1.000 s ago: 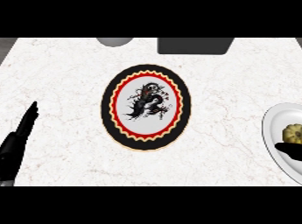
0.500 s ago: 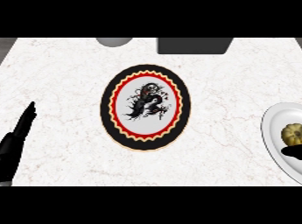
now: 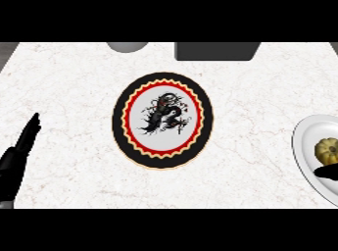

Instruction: Pick the squash from the plate and place it in the plate

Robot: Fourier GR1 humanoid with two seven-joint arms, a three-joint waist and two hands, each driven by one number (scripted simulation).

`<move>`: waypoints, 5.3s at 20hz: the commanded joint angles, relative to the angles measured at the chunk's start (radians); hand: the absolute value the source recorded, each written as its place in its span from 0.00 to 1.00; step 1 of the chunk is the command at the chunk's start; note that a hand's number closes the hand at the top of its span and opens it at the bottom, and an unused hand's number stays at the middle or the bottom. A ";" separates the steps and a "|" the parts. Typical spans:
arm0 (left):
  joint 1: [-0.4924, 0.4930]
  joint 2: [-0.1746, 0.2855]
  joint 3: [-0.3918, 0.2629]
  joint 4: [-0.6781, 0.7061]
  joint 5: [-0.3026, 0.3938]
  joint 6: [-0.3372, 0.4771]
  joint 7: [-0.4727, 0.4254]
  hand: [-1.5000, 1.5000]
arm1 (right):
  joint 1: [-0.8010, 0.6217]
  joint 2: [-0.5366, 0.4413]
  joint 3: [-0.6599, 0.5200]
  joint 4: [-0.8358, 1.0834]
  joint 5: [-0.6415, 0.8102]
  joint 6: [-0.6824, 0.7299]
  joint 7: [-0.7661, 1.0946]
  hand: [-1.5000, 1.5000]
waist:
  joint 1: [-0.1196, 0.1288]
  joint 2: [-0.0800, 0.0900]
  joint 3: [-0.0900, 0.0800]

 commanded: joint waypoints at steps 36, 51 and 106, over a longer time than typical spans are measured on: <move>-0.067 -0.131 0.062 -0.041 -0.139 -0.174 0.008 0.50 | -0.405 -0.179 0.264 0.404 0.054 0.099 -0.861 1.00 | 0.153 0.044 0.006; -0.034 -0.120 0.120 -0.004 -0.140 -0.145 -0.012 0.50 | -0.775 -0.207 0.109 0.774 -0.174 0.003 -1.613 1.00 | 0.049 0.013 0.001; -0.048 -0.179 0.163 0.001 -0.203 -0.144 0.010 0.50 | -1.001 0.264 0.341 1.087 -0.668 -0.195 -1.117 0.00 | 0.015 0.009 0.000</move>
